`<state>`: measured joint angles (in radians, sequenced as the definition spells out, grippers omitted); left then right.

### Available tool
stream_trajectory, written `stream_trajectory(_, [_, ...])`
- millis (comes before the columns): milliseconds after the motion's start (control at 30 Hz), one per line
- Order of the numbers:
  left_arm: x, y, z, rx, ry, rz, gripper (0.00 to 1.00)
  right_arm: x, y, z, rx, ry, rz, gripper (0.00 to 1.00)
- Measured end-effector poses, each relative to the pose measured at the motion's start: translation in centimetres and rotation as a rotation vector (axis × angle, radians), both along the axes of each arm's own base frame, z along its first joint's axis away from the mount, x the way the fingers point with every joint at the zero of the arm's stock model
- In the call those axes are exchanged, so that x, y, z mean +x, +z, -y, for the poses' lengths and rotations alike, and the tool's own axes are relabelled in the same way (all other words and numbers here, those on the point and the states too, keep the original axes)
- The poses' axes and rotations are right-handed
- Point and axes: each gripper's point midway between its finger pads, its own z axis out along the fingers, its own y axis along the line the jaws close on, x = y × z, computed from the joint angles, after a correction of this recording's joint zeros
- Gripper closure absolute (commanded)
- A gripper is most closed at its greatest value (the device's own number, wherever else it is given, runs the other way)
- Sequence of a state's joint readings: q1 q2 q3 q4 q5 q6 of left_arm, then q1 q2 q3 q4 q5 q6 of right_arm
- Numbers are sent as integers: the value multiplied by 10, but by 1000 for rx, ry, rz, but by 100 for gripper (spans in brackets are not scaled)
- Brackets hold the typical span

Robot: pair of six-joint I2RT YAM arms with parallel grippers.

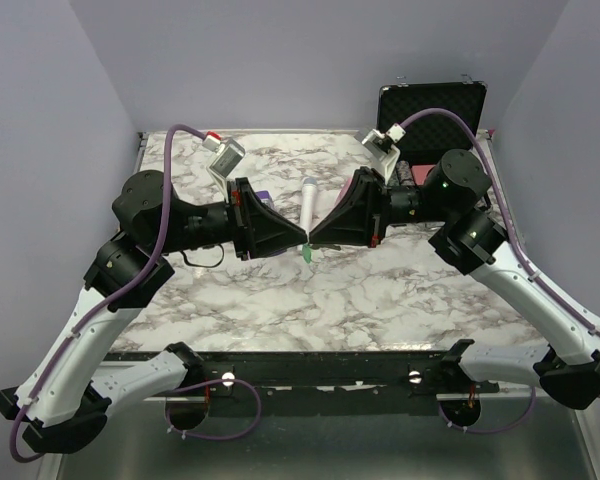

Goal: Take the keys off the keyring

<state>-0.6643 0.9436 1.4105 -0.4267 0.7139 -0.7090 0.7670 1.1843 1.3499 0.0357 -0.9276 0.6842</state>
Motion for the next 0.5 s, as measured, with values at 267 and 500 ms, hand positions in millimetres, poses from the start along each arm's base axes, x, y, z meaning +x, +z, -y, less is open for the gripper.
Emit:
stream_trajectory(267, [0,0,0,-1,2,1,86,0,2,0,8,2,-4,99])
stream_trajectory(500, [0,3,0,-10,1,-2,89,2,4,-2,17,5,-7,99])
